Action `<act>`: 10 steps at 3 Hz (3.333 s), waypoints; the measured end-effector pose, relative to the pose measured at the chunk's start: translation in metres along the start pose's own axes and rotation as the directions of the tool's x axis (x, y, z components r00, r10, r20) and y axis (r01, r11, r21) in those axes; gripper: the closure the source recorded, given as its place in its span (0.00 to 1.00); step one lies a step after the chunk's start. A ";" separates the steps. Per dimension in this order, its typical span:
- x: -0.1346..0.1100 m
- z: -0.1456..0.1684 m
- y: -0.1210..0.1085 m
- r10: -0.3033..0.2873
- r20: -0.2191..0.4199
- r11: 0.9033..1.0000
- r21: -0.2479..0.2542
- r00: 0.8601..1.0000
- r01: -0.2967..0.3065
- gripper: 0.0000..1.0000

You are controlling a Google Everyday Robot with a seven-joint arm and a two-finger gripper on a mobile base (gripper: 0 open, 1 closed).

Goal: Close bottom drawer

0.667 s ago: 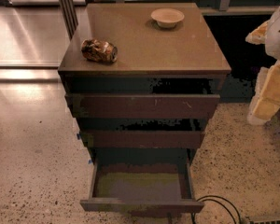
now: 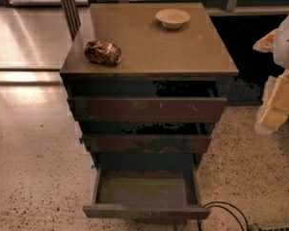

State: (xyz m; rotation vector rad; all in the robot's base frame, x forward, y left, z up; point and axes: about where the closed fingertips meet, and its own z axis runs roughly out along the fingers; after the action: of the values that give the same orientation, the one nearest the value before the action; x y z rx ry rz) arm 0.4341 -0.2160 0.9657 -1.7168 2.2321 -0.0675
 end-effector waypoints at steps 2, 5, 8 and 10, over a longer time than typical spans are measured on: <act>0.021 0.082 0.048 0.063 0.051 0.994 -0.090 0.997 -0.058 0.00; 0.009 0.236 0.130 0.085 0.161 0.979 -0.198 0.983 -0.052 0.00; 0.009 0.235 0.127 0.084 0.162 0.982 -0.184 0.983 -0.054 0.42; 0.047 0.309 0.191 0.126 0.134 0.960 -0.266 0.983 -0.087 0.87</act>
Offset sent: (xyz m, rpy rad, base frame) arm -0.0447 0.0107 -0.1712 0.1426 0.1509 -0.0472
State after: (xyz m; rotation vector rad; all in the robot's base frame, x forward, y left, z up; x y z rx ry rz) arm 0.3329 -0.1590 0.6185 -1.6589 2.2960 0.3832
